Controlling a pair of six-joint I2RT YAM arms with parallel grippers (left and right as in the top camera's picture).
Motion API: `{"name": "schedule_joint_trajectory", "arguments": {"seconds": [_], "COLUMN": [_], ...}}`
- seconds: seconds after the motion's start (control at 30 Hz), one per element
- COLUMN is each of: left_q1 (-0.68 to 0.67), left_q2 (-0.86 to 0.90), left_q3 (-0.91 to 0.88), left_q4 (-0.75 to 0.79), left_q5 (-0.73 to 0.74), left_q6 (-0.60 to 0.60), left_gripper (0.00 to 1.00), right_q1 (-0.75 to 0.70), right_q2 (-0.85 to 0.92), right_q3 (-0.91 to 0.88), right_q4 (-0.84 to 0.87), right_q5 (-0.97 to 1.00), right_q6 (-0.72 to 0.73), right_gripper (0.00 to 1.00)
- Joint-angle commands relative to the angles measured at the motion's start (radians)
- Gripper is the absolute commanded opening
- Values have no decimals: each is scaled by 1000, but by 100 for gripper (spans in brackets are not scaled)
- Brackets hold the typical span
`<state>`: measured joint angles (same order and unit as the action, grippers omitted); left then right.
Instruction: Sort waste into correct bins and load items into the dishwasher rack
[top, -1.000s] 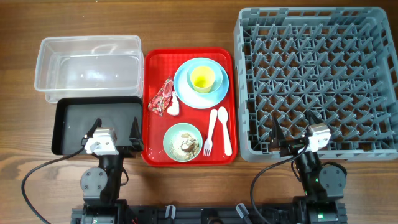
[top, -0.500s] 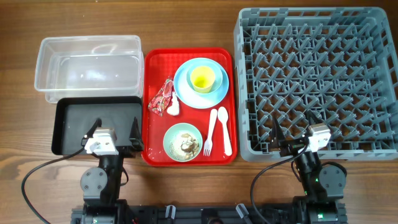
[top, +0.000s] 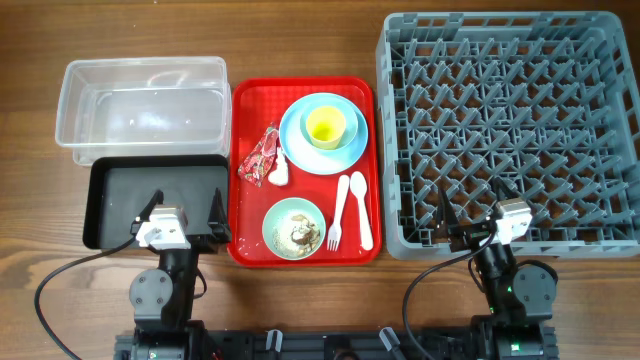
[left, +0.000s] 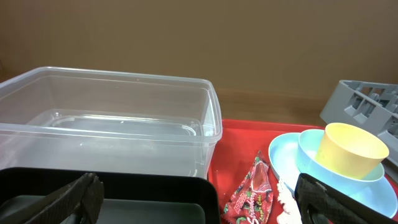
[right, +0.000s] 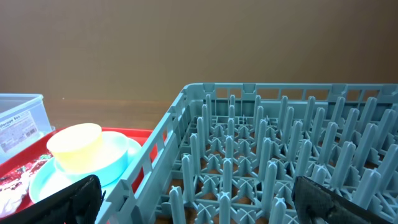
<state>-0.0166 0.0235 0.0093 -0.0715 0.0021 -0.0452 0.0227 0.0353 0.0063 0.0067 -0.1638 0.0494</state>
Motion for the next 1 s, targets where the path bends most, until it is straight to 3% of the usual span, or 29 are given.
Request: {"name": "schedule_joint_trajectory", "arguments": {"seconds": [0.0,0.87,0.97], "left_q1": [8,8,7], "left_q2": [4,5,5], "left_q3": [-4,-4,-4], "left_q4": [-4,-2,213], "left_q5": [16,16,77], "left_q6": [15,15,4], "left_gripper": [100,100,100], "right_q1": [-3,-3,-3], "right_q2": [-6,-6,-6], "right_q3": [-1,-1,-1], "right_q4": [6,6,6], "right_q5": [-10,-10,-10], "right_q6": [13,13,13], "right_gripper": [100,100,100]}}
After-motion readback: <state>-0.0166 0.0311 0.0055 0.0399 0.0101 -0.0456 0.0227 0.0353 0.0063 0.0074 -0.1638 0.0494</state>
